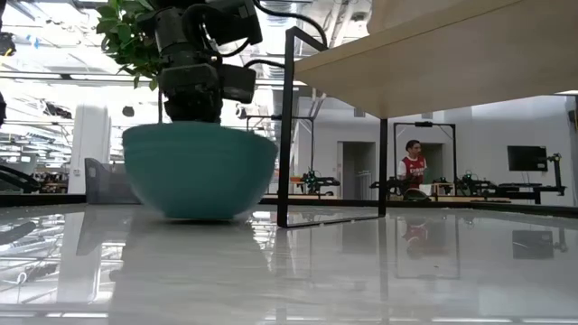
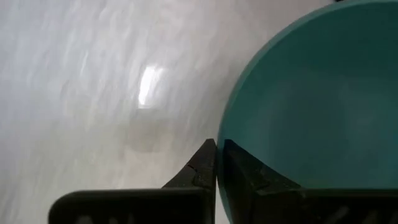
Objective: Place and stack bowls onto a shelf
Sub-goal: Stack the green bowl on top of the blue bowl on the shelf
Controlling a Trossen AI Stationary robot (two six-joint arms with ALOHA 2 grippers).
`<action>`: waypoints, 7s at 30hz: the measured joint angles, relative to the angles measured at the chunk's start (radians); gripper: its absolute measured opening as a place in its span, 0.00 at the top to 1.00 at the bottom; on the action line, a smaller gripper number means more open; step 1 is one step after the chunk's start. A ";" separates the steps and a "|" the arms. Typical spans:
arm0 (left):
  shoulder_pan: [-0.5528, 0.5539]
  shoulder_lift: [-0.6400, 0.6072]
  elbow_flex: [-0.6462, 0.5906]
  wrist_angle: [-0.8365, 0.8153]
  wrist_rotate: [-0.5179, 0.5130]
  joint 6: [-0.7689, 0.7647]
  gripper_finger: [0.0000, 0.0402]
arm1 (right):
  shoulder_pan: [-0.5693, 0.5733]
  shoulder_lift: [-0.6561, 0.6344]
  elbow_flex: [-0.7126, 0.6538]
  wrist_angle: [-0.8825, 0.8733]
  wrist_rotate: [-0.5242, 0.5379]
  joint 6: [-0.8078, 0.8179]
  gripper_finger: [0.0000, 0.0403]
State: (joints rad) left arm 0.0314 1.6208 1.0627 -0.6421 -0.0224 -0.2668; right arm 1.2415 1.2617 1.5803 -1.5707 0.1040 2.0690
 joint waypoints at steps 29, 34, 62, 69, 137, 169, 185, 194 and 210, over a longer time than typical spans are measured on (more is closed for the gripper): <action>0.035 -0.013 0.490 -0.431 -0.342 -0.083 1.00 | 0.000 -0.120 0.001 0.000 0.053 -0.088 0.88; 0.054 -0.013 0.583 -0.446 -0.411 -0.072 1.00 | 0.000 -0.192 0.001 0.000 0.206 -0.187 0.88; 0.082 0.055 0.739 0.616 -0.930 0.582 1.00 | -0.719 -0.189 0.002 0.434 1.388 -1.643 0.83; 0.084 0.111 0.740 0.735 -0.870 0.640 1.00 | -0.837 -0.082 0.001 0.508 1.342 -1.686 0.59; -0.011 -0.079 0.740 0.560 -0.630 0.834 0.40 | -1.360 -0.239 0.146 0.305 0.490 -1.434 0.94; 0.118 -0.213 0.738 0.230 -0.455 0.603 0.40 | -0.167 0.006 0.135 0.002 0.092 -0.183 0.94; 0.142 -0.211 0.738 0.234 -0.430 0.553 0.40 | -0.056 0.042 0.025 0.000 0.127 -0.013 0.94; 0.142 -0.211 0.738 0.234 -0.431 0.514 0.40 | -0.057 0.042 0.017 0.000 0.135 -0.024 0.93; 0.142 -0.211 0.738 0.237 -0.434 0.516 0.40 | -0.057 0.049 -0.035 0.001 0.089 -0.043 0.90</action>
State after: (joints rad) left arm 0.1730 1.4094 1.8011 -0.4053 -0.4561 0.2489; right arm 1.1843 1.3106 1.5455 -1.5696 0.1930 2.0263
